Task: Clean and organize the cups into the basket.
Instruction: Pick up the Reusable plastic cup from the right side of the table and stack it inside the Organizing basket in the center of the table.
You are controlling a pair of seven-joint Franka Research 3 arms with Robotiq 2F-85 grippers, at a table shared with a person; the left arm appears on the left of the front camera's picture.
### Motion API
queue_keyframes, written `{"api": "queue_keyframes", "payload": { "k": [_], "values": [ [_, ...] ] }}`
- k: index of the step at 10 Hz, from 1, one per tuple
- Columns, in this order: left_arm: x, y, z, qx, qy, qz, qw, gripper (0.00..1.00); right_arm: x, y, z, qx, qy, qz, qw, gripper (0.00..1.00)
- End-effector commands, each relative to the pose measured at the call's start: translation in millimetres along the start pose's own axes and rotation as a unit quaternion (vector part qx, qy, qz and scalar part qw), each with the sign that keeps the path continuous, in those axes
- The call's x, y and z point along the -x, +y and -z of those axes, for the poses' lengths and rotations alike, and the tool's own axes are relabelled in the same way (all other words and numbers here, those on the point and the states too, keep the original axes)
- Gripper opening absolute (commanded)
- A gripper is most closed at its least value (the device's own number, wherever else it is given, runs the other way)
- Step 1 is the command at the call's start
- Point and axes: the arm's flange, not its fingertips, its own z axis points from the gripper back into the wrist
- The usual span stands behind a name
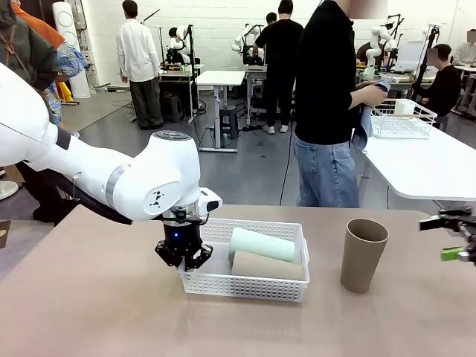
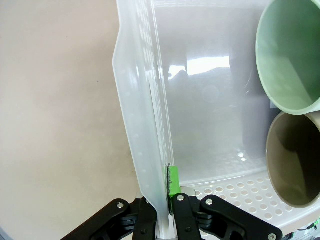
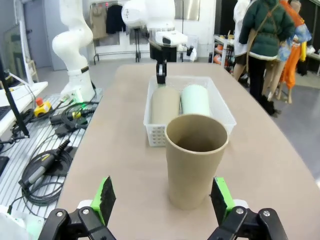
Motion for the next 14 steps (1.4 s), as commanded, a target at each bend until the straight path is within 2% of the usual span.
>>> {"api": "queue_keyframes", "payload": {
  "k": [1,5,6,12,14],
  "values": [
    [3.9,-0.6,3.7,-0.004,0.003,0.000,1.000,0.00,15.8,-14.8,21.4,-0.020,0.034,0.037,0.999,1.00],
    [3.9,-0.6,3.7,-0.004,0.003,0.000,1.000,0.00,35.8,-30.6,46.4,-0.044,0.050,0.061,0.996,1.00],
    [3.9,-0.6,3.7,-0.004,0.003,0.000,1.000,0.00,34.1,-29.4,46.4,-0.029,0.046,0.067,0.996,1.00],
    [3.9,-0.6,3.7,-0.004,0.003,0.000,1.000,0.00,40.0,-25.7,46.5,-0.035,0.038,0.057,0.997,1.00],
    [3.9,-0.6,3.7,-0.004,0.003,0.000,1.000,0.00,53.1,-43.7,62.0,-0.058,0.056,0.047,0.996,1.00]
  ]
}}
